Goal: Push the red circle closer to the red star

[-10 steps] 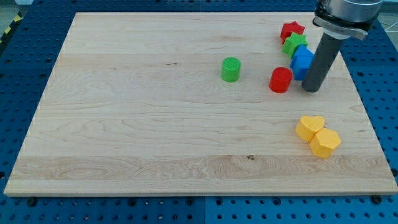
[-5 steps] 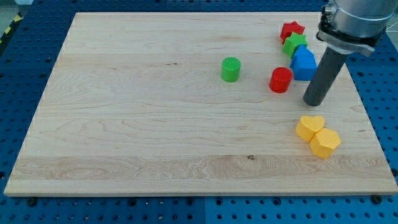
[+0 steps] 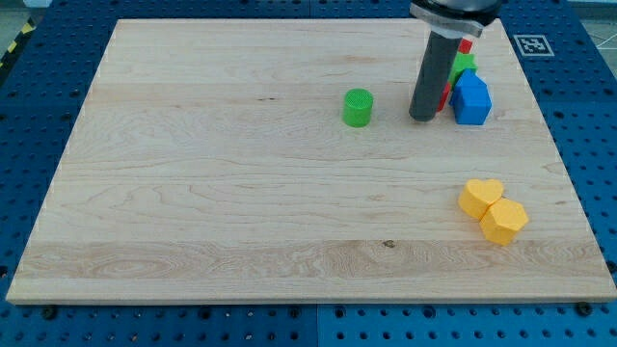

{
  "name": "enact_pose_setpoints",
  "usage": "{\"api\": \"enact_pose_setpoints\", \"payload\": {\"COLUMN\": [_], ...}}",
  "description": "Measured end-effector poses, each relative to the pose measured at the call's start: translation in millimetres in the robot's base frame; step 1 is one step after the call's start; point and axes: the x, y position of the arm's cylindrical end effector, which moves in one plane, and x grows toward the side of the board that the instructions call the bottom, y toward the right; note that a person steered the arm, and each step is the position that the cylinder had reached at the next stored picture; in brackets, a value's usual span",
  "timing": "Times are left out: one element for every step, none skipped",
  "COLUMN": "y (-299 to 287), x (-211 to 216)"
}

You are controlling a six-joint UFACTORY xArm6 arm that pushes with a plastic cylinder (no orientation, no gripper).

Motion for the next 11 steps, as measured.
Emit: {"api": "enact_pose_setpoints", "payload": {"y": [-1, -1, -1, -1, -1, -1, 8, 22, 26, 26, 26], "x": [-25, -48, -64, -73, -63, -42, -33, -32, -34, -42, -54]}}
